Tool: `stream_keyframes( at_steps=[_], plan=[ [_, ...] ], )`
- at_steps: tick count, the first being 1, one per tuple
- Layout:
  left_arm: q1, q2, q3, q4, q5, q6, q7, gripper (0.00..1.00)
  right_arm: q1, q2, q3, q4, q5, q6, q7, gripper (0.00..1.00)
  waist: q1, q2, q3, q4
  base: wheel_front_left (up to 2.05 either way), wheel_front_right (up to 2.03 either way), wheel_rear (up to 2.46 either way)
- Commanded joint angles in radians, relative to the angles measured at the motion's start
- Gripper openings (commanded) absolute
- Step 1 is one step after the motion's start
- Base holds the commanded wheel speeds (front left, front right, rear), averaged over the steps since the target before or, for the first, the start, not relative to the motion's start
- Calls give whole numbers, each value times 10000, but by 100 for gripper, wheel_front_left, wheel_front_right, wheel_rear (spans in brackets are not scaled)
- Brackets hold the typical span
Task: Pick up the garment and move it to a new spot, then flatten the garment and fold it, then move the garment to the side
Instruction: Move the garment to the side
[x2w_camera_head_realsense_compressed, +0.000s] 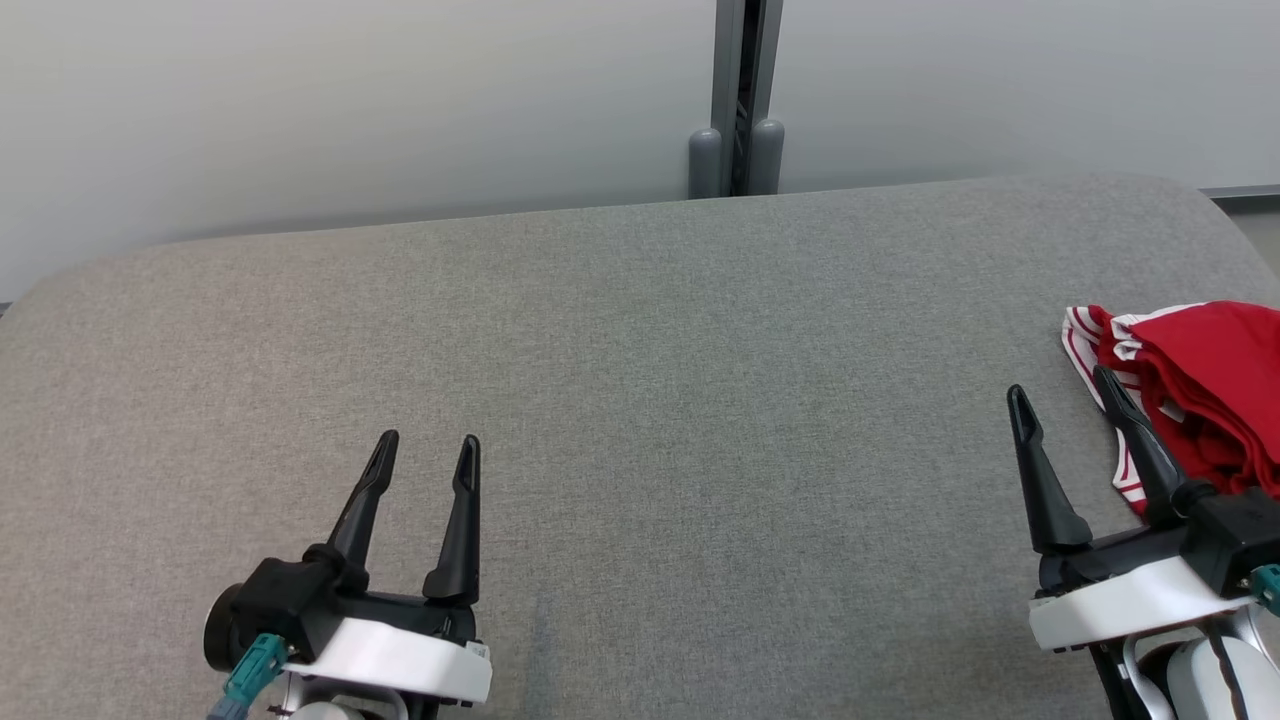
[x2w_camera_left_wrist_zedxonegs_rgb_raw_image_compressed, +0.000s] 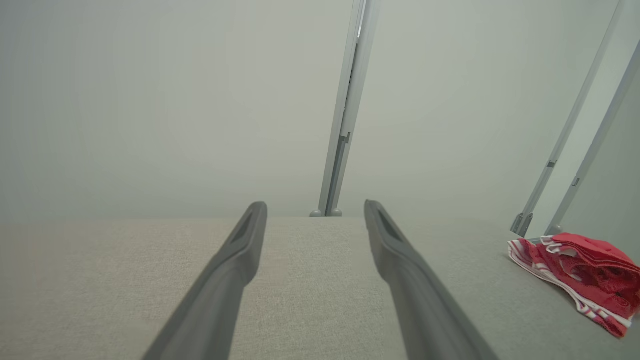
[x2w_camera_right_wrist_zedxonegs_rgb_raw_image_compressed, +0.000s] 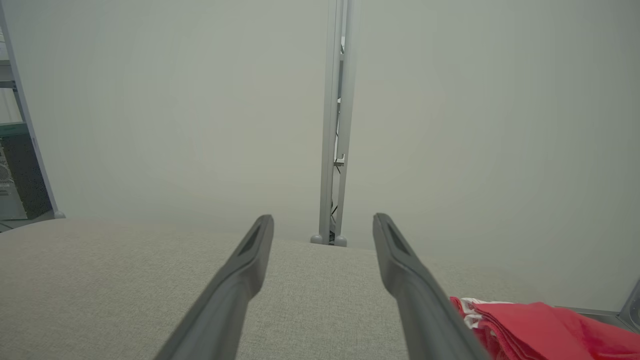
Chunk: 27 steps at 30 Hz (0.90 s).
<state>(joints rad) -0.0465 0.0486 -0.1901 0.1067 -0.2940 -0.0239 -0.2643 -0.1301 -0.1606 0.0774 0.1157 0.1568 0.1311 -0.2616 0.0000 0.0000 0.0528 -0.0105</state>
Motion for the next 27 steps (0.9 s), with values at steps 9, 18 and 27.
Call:
stream_keyframes(
  at_steps=[9,18,27],
  plan=[
    [100,45,126,-79,87,575,6,100,112,147,12,-53,-217,-9,-47,100,0,0,72,84,0,0,0],
    [236,46,278,-4,33,797,8,100,160,259,116,35,-274,-9,-47,100,0,0,40,131,0,0,0],
    [384,46,579,-136,-163,958,8,100,14,212,302,138,-380,-9,-47,100,0,0,-1,139,0,0,0]
  ],
)
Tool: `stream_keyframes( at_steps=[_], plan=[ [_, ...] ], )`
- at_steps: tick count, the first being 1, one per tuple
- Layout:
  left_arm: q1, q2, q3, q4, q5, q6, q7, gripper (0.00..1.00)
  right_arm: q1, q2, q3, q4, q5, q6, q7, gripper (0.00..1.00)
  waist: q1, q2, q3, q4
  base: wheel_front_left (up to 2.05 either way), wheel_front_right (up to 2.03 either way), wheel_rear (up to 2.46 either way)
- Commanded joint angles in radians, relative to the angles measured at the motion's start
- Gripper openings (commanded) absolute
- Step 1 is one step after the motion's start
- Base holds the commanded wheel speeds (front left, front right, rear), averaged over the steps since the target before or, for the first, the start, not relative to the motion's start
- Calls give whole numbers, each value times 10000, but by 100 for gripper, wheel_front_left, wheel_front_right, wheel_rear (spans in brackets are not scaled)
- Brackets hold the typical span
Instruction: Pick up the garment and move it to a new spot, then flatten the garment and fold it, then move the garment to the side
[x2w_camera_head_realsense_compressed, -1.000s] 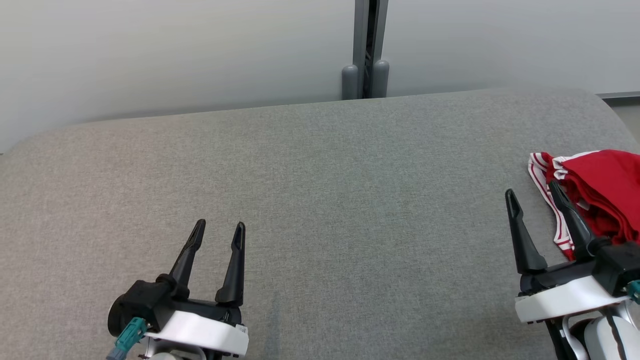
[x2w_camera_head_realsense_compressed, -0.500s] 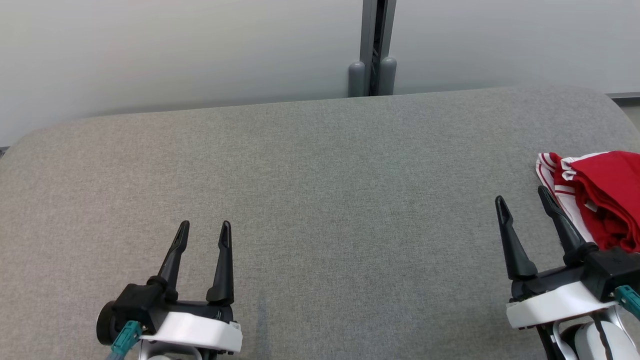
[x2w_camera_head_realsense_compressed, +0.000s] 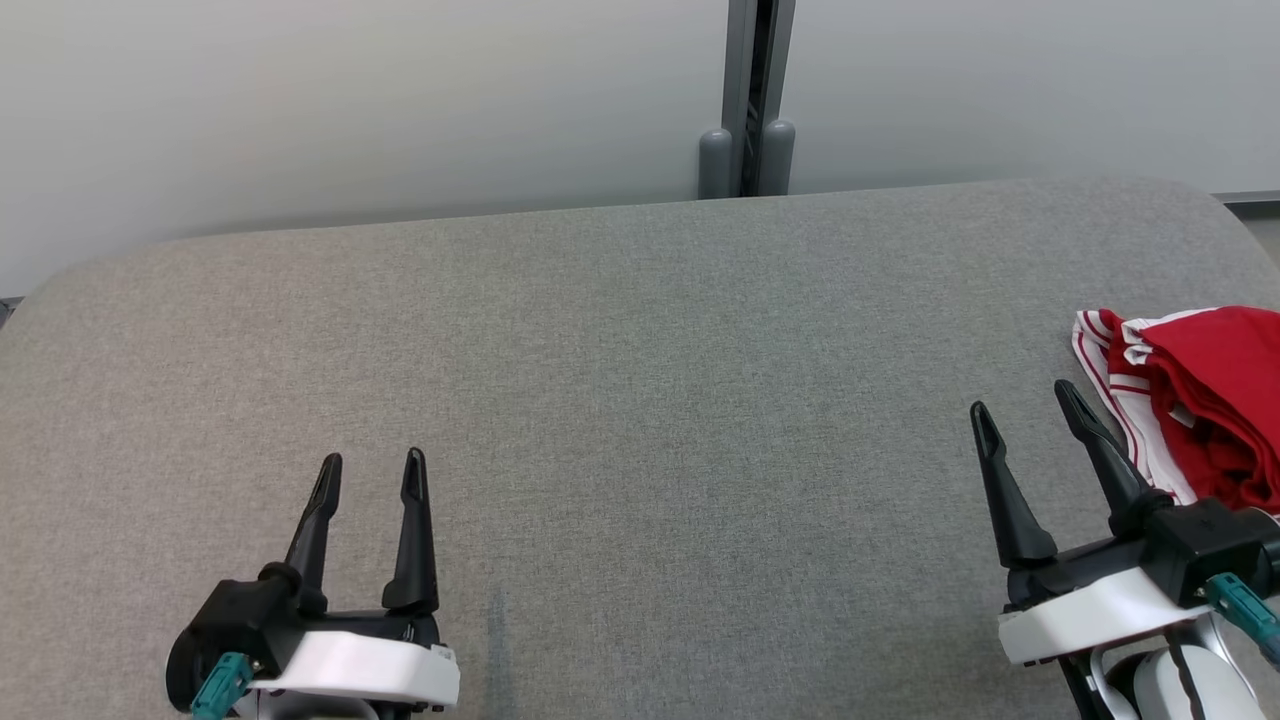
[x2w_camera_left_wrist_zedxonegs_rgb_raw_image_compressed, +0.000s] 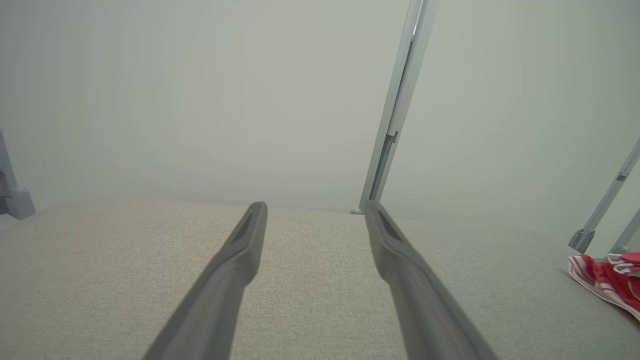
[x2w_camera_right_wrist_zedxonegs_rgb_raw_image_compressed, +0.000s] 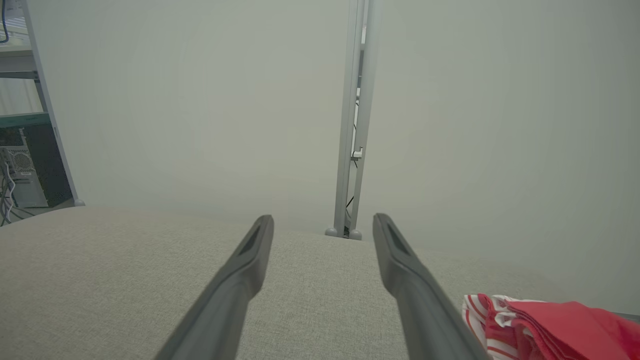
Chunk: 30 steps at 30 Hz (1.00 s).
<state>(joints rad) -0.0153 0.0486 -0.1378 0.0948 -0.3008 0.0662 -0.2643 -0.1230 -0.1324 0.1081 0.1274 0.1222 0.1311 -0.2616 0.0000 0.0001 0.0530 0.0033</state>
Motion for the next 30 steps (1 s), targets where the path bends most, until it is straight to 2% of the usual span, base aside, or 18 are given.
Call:
stream_keyframes(
  at_steps=[1,3,20,30],
  plan=[
    [86,43,41,45,-217,6,8,100,-99,-70,3,32,-28,-9,-47,100,0,-1,-12,2,0,0,0],
    [48,49,74,-14,-319,-125,3,100,-130,-68,7,39,-26,-9,-47,100,0,-1,-26,10,0,0,0],
    [244,45,252,102,-558,-161,7,100,-140,-49,-21,60,27,-9,-48,100,0,-1,-92,99,0,0,0],
    [188,46,167,624,-926,0,7,100,-84,-21,76,110,14,-9,-48,100,0,-1,-136,196,0,0,0]
  ],
)
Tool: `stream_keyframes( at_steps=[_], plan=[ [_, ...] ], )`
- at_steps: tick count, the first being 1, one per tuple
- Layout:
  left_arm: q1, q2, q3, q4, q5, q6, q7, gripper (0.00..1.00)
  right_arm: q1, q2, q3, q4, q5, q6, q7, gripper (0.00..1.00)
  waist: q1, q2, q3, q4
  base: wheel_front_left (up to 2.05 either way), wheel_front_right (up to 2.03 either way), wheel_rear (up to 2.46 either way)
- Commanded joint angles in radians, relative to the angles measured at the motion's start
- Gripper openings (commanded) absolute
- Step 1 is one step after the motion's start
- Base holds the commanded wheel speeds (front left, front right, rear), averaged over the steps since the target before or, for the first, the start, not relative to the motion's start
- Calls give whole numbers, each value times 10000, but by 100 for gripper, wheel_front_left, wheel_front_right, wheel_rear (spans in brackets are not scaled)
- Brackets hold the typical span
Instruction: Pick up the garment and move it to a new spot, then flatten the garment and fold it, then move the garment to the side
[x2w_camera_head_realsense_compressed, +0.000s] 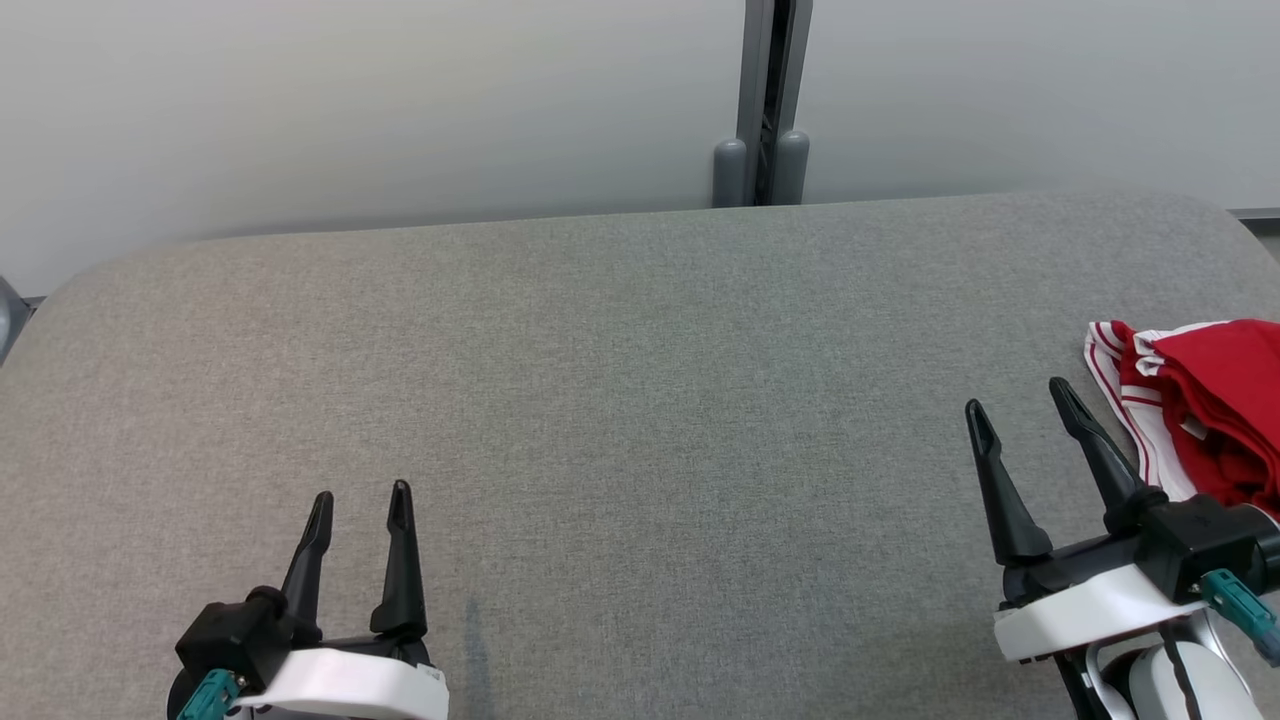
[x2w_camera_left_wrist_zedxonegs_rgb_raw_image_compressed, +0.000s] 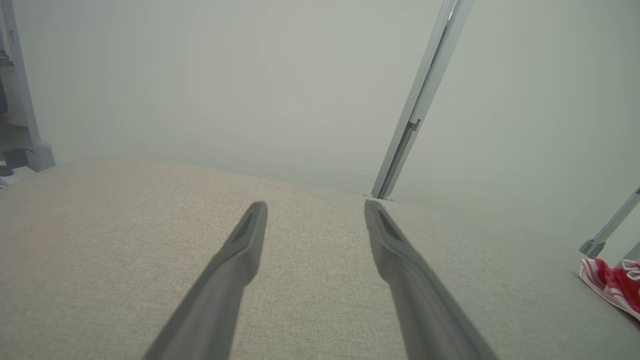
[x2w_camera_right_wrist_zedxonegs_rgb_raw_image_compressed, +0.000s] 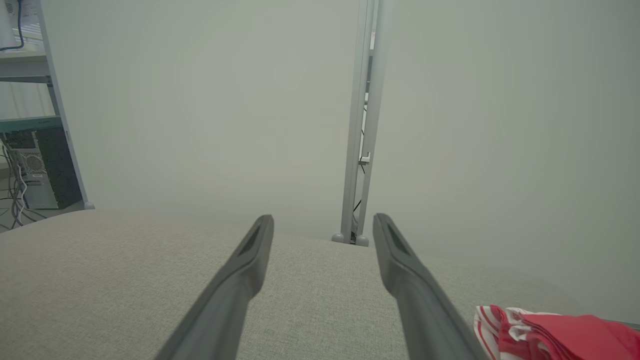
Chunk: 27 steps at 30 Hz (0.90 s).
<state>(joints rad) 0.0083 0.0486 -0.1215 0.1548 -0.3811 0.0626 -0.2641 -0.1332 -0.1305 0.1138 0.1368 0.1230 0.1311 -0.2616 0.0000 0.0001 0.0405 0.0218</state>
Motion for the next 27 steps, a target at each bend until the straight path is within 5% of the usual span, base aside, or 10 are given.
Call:
stream_keyframes(
  at_steps=[1,3,4,10,27],
  plan=[
    [-49,48,14,24,-177,38,5,100,15,-45,25,28,8,-9,-48,100,0,-1,-18,21,0,0,0],
    [-51,46,-2,10,-265,-46,5,100,7,-58,37,40,19,-9,-48,100,0,-1,-24,30,0,0,0],
    [1,2,-3,18,-267,-51,2,0,2,-4,29,34,3,0,0,0,0,-1,-25,31,0,0,0],
    [278,-60,-47,455,-502,-98,43,0,425,132,53,458,213,0,109,0,0,-1,-33,33,0,0,0],
    [-144,-24,-12,595,-3206,-503,570,0,625,118,-740,382,3666,-1,1042,0,0,-1,-82,-1,0,0,0]
  ],
)
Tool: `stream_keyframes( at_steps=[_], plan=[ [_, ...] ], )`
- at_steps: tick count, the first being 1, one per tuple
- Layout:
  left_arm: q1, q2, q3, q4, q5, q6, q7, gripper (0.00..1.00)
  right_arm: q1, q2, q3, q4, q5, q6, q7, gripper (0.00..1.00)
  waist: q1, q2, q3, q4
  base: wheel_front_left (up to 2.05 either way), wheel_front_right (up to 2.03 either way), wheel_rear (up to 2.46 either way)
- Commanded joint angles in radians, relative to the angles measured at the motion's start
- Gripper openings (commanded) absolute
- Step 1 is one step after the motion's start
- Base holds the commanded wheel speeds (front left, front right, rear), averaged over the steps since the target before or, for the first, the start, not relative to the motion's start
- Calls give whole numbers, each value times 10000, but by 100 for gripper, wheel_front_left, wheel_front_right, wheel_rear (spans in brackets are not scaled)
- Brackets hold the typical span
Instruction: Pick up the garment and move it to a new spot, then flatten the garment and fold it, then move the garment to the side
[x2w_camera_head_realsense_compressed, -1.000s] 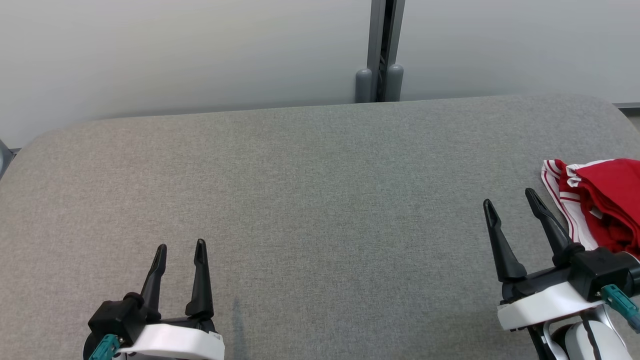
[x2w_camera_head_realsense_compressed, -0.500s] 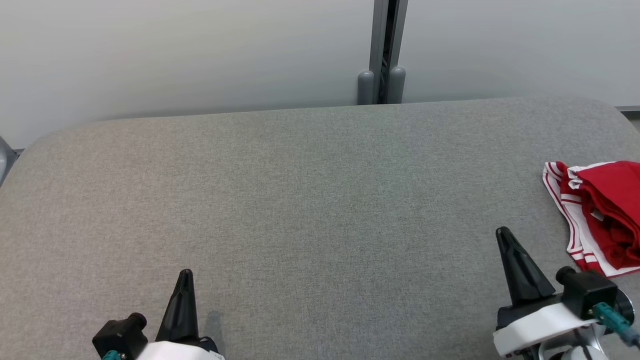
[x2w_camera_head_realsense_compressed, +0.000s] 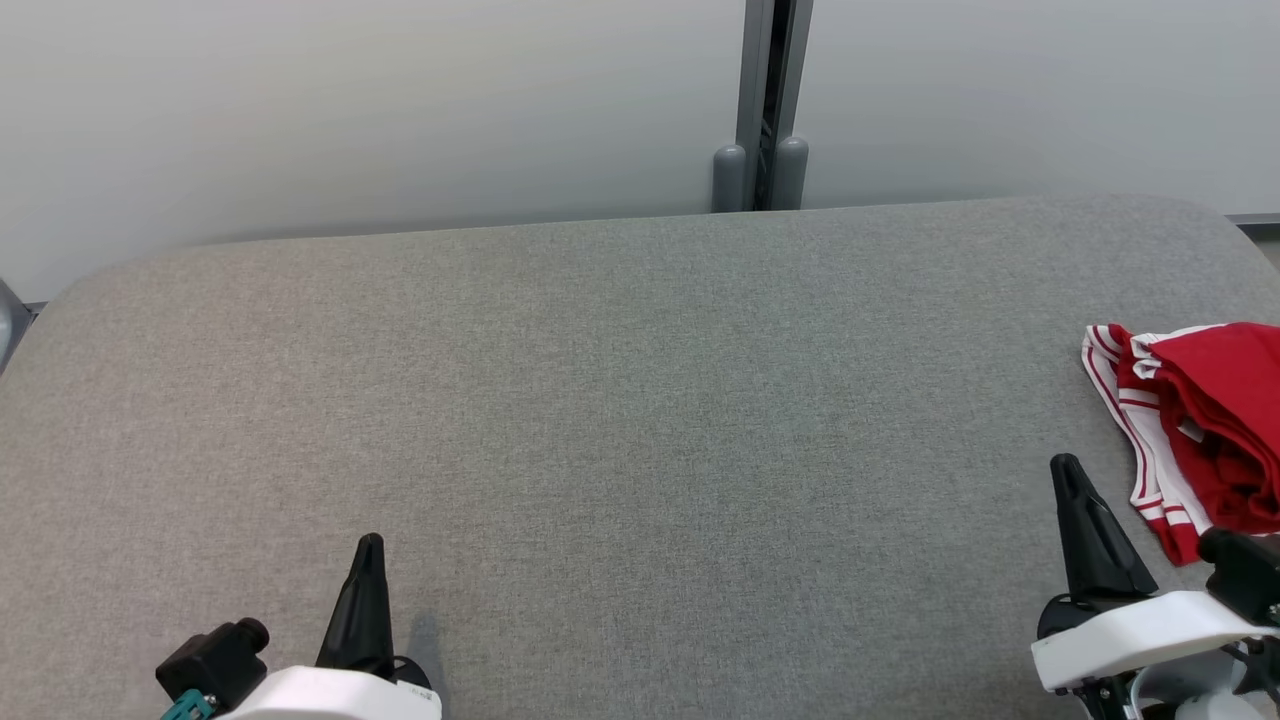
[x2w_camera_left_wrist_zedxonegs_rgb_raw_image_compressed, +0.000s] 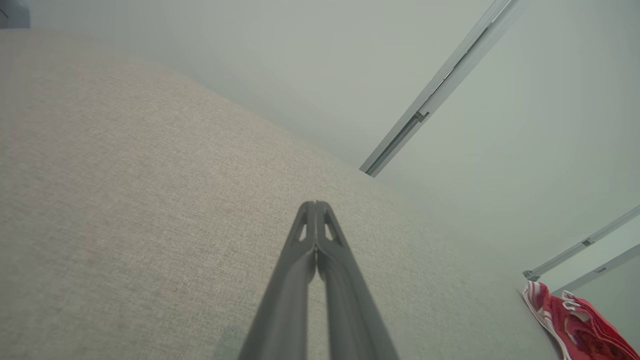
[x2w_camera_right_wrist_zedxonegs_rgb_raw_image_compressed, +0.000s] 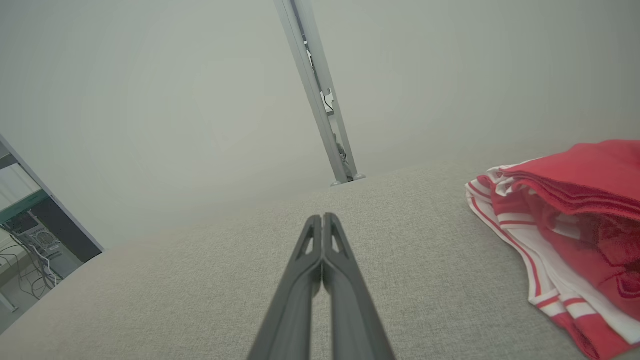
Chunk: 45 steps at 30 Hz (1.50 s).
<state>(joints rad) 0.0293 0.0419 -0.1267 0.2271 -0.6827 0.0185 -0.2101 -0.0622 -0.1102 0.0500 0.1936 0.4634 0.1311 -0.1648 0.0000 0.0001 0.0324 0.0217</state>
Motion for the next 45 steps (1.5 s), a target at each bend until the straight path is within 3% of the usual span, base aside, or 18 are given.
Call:
stream_keyframes(
  at_steps=[1,18,45],
  plan=[
    [-377,45,41,-119,-333,-86,58,0,-77,-85,-143,-189,443,-1,123,0,0,-1,-4,-3,0,0,0],
    [-723,68,75,24,-2528,-432,489,0,88,-63,-816,-238,3216,-1,905,0,0,-1,-53,-37,0,0,0],
    [-1131,93,131,131,-5293,-861,1048,0,282,5,-1715,-302,6684,-3,1949,0,0,-1,-130,-92,0,0,0]
  ],
)
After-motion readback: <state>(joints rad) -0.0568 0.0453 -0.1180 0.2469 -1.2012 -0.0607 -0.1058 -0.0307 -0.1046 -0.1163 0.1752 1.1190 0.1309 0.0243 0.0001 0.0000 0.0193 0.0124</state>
